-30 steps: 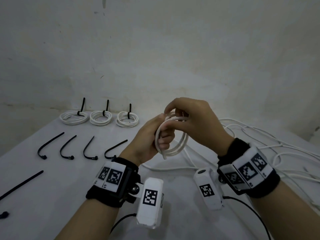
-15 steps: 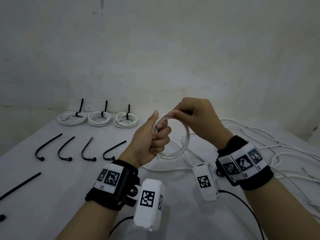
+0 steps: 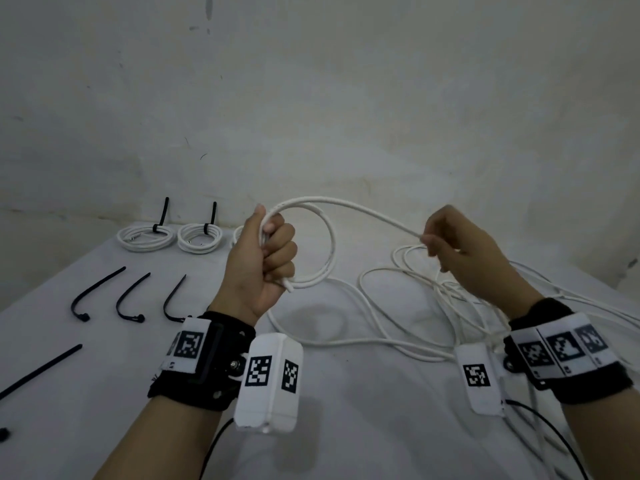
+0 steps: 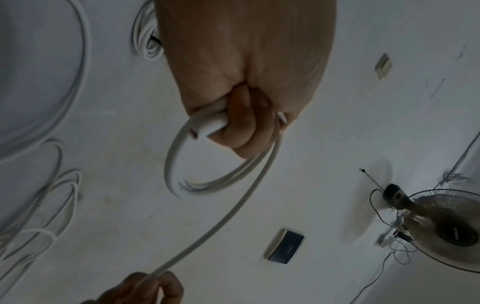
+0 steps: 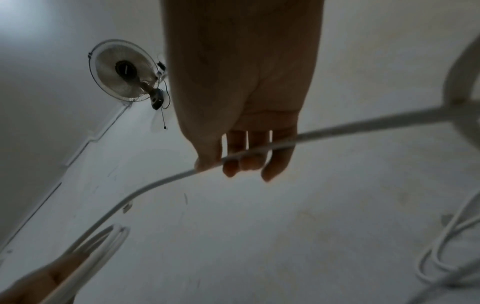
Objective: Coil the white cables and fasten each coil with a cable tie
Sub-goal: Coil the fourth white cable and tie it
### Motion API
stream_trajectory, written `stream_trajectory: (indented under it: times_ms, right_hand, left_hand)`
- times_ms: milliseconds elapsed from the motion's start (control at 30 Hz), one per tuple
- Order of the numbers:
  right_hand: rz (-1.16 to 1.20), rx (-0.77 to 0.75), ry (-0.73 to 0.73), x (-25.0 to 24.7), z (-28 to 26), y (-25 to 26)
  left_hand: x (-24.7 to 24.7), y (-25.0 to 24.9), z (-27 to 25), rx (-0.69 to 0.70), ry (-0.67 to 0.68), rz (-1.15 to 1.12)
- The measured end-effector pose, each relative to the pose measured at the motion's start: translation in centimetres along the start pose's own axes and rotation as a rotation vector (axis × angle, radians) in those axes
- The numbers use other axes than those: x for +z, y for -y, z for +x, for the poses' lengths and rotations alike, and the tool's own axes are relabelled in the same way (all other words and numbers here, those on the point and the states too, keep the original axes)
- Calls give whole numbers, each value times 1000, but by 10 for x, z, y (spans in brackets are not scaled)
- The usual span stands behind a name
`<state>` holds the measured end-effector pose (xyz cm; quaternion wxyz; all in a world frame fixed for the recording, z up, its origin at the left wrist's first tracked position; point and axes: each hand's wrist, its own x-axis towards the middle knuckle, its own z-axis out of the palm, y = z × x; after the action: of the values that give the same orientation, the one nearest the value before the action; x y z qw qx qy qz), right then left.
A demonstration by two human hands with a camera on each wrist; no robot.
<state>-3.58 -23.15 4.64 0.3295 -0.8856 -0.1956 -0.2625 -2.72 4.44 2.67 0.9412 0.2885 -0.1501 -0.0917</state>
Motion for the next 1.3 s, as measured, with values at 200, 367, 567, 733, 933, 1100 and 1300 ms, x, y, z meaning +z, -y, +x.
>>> stream_trajectory:
  times_ms: [200, 367, 567, 733, 933, 1100, 1300]
  right_hand:
    - [-100, 3, 212, 6, -4, -5]
    - [-271, -20, 190, -1, 2, -23]
    - [-379, -179, -109, -23, 35, -14]
    - [-658, -356, 163, 4, 11, -2]
    - [-783, -751, 322, 38, -17, 36]
    - [-724, -843, 339, 41, -25, 61]
    - [-499, -753, 229, 38, -15, 84]
  left_hand:
    - [-13, -11, 5, 98, 79, -143]
    - [-16, -15, 6, 155, 32, -193]
    - [-13, -13, 6, 184, 0, -180]
    - [-19, -19, 8, 271, -69, -124]
    - [-15, -10, 9, 266, -110, -15]
    - [-11, 3, 10, 239, -111, 133]
    - [9, 31, 2, 57, 14, 365]
